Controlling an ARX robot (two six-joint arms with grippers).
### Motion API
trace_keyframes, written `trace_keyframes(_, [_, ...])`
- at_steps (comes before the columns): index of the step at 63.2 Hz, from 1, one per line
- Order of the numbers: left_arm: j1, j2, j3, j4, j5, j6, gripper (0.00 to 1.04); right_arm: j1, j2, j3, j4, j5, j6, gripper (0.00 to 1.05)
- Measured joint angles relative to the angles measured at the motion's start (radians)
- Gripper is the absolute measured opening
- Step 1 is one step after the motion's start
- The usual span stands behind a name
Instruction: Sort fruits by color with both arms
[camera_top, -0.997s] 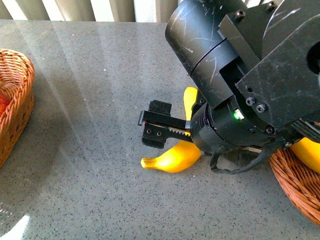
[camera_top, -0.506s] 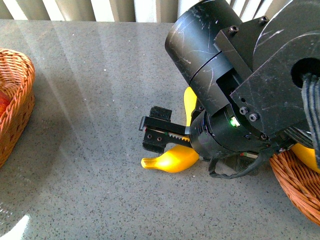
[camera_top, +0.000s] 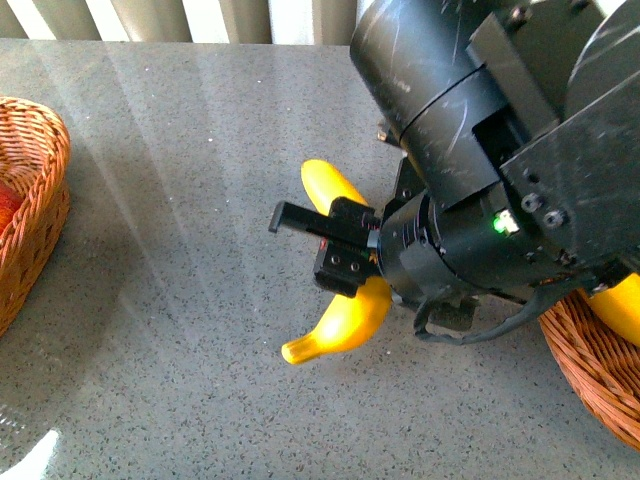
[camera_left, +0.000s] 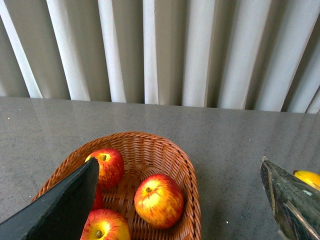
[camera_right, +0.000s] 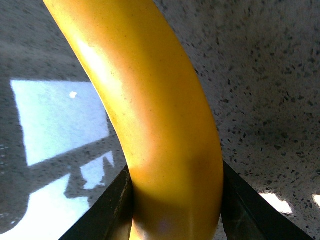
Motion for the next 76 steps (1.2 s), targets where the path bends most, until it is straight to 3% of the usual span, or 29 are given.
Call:
trace_keyframes(18, [0.0,0.0,0.0,0.0,0.0,0.0,0.96,-0.034,-0.203,-0.06,0.039,0.043,-0.039,0.37])
trace_keyframes(37, [0.0,0.0,0.0,0.0,0.0,0.0,0.96,-0.23,-0.402,-0.159,0.029,0.048,-0.095,0.37])
trace_keyframes(60, [0.0,0.0,0.0,0.0,0.0,0.0,0.96,-0.502,-0.446,-0.267,-0.015,-0.069,-0.249,0.37])
trace_keyframes(76, [0.0,0.0,0.0,0.0,0.0,0.0,0.96,-0.622,-0.48,-0.296,-0.063,-0.187,-0.355,0.37])
